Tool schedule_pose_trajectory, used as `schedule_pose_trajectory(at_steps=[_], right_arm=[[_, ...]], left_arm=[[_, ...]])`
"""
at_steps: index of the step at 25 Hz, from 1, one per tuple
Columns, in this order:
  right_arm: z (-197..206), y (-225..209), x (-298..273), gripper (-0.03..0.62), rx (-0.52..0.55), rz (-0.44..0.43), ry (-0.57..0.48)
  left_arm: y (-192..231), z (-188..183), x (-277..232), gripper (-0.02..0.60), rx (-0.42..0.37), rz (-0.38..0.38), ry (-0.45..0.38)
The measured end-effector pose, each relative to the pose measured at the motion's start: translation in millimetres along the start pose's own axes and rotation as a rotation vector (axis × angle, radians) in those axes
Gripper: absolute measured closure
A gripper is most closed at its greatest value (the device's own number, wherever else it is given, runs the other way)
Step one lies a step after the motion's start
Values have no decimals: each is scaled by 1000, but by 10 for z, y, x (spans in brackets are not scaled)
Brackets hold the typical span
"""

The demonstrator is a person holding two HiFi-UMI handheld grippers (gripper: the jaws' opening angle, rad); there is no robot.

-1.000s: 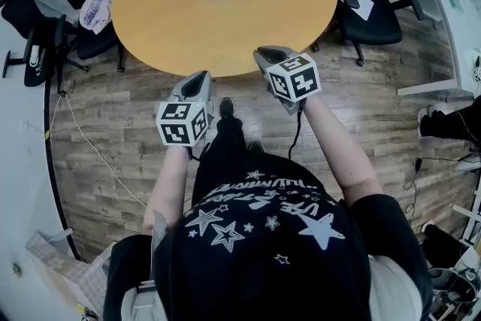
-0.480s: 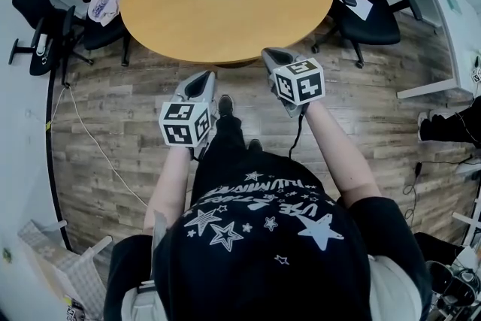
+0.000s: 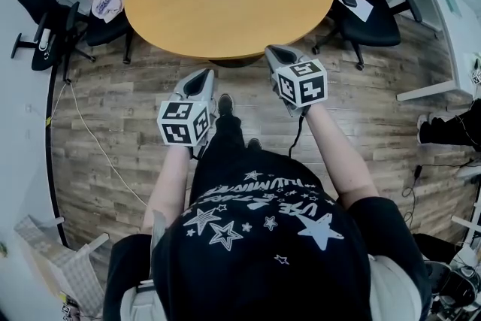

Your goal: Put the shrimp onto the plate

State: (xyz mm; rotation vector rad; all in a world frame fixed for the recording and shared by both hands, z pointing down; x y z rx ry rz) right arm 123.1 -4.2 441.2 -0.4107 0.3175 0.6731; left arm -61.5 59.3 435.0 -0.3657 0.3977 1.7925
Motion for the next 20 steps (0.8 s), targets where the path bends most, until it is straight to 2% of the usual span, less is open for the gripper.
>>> schedule_pose_trajectory(at_steps=[20], right_arm=[[-12, 29, 46, 594, 0, -13, 5]], left_arm=[[16, -29, 9, 580, 7, -11, -8]])
Point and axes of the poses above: the fingertips, and each gripper's own axes: x backward along the fingers, y to its left, z out of its underside, the point moved 4 cm from there along x, backward along the fingers, and after that the axes turned 13 degrees about -z, right-handed, at the moved point
